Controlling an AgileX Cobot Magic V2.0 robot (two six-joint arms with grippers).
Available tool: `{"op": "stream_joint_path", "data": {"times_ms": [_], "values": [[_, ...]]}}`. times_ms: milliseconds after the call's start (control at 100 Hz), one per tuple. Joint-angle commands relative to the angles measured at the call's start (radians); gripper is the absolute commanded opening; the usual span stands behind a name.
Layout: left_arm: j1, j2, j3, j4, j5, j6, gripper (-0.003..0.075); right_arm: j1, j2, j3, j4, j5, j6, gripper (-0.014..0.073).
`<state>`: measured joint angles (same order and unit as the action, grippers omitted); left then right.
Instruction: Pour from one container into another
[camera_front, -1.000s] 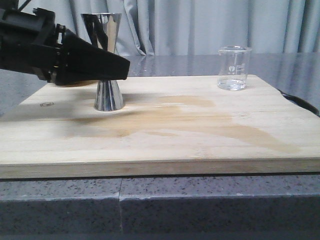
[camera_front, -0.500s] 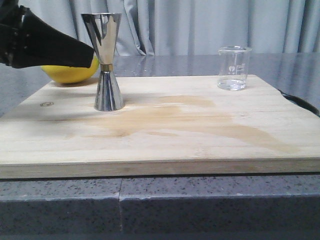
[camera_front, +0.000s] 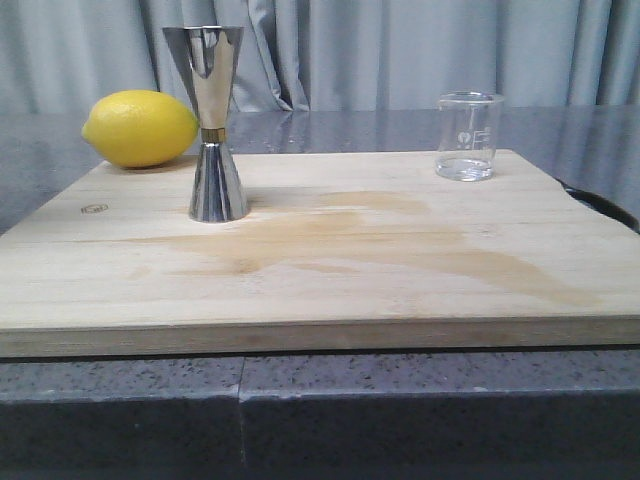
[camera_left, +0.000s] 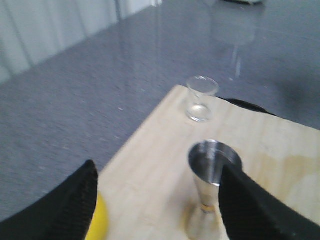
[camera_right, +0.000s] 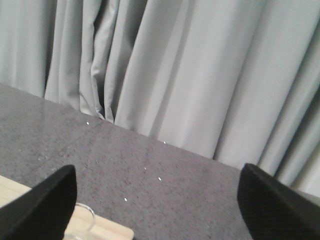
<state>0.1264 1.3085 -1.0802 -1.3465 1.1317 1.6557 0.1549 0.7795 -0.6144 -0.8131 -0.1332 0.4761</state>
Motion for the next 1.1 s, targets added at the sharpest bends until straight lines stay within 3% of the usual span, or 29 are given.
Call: {"op": "stream_joint_path", "data": {"times_ms": [0, 160, 300, 430, 710, 900, 1090], "values": [[0.046, -0.091, -0.057, -0.088, -0.139, -0.039, 0.0448, -0.006, -0.008, -0.046, 0.013, 0.060, -0.001, 0.0566], [0.116, -0.223, -0.051, -0.093, -0.541, -0.122, 0.0448, -0.006, -0.014, -0.106, 0.012, 0.281, -0.001, 0.0566], [0.135, -0.331, -0.029, -0.093, -0.673, -0.156, 0.0445, -0.006, -0.048, -0.152, 0.001, 0.347, -0.001, 0.0566], [0.133, -0.436, 0.041, -0.093, -0.691, -0.179, 0.0409, -0.006, -0.110, -0.159, 0.001, 0.355, -0.001, 0.0566], [0.133, -0.721, 0.347, -0.100, -0.695, -0.180, 0.0406, -0.006, -0.299, -0.141, 0.009, 0.543, -0.001, 0.0566], [0.133, -0.916, 0.547, -0.144, -0.710, -0.186, 0.0406, -0.006, -0.423, -0.061, 0.104, 0.576, -0.001, 0.0566], [0.133, -1.089, 0.705, -0.149, -0.746, -0.188, 0.0406, -0.006, -0.512, 0.077, 0.109, 0.564, -0.001, 0.0566]]}}
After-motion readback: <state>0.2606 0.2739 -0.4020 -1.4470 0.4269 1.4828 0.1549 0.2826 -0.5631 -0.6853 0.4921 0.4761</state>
